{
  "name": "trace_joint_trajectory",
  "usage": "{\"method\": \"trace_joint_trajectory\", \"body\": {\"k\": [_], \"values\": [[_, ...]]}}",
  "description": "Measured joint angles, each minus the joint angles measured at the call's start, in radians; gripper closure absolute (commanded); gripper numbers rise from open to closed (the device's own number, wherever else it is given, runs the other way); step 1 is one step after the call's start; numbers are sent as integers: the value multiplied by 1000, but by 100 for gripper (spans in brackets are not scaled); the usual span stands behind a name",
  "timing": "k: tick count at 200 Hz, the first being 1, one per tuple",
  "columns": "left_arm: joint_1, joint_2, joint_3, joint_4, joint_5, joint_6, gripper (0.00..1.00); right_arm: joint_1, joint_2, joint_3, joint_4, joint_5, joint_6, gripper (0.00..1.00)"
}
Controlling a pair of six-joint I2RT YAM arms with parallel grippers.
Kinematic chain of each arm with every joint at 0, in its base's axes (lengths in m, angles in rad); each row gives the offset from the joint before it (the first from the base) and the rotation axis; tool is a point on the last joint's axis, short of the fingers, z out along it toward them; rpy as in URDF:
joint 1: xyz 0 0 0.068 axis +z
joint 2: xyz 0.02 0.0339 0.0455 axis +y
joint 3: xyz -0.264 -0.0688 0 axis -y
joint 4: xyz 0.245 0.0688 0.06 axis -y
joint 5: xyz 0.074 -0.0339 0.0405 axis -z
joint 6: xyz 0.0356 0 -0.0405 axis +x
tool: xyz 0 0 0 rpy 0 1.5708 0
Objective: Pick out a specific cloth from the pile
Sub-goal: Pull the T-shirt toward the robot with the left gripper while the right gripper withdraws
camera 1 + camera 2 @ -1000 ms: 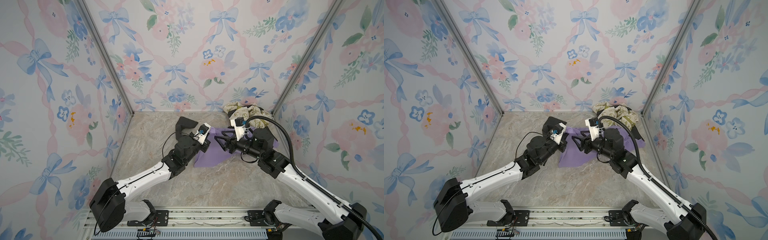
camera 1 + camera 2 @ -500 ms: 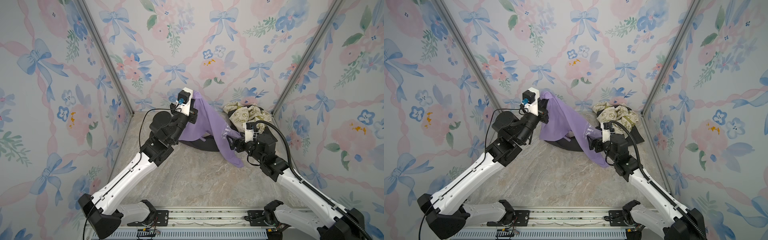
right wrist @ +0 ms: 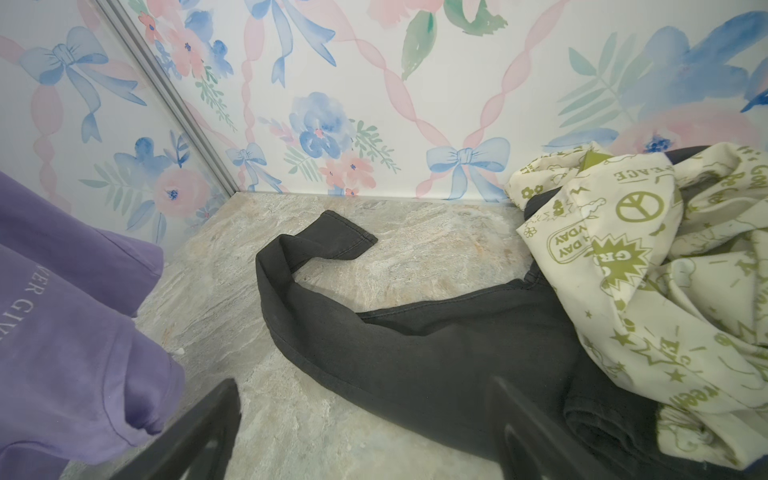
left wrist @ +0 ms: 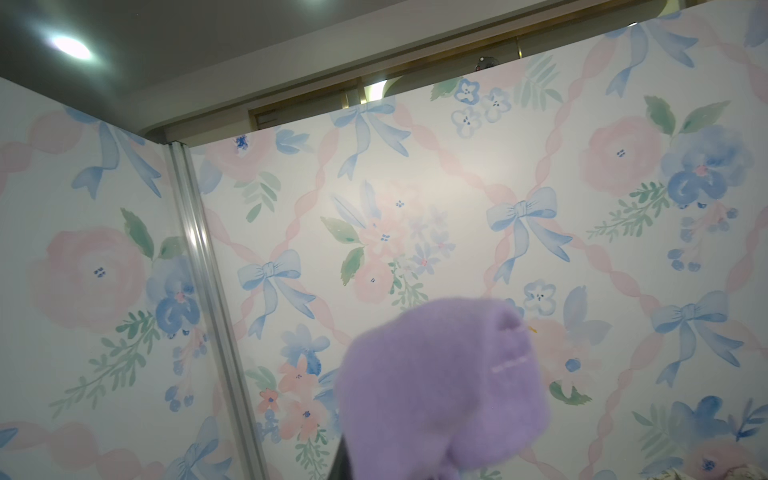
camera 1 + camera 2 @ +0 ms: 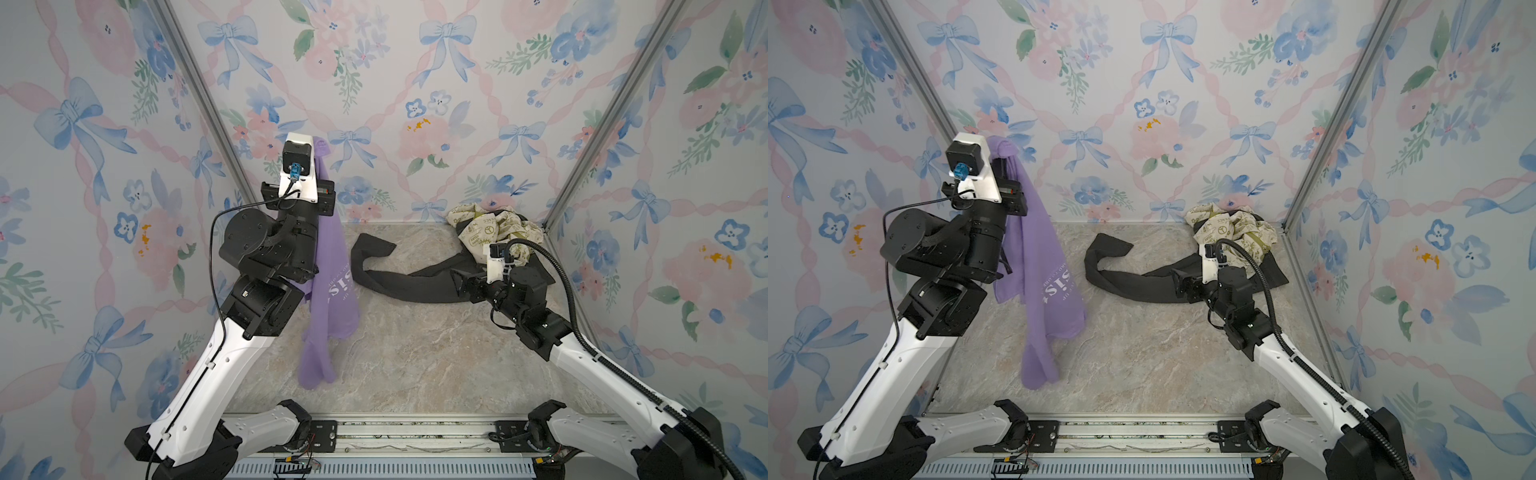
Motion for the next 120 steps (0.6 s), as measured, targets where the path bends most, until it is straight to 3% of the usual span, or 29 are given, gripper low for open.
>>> {"method": "trace_joint_trajectory", "body": {"k": [62,120], "values": [[217,47,5,-21,-52,18,100,0,25,-1,8,-29,14,5],[360,161,-59,-39,-10,-124,100,0,25,-5,14,-32,14,5]]}}
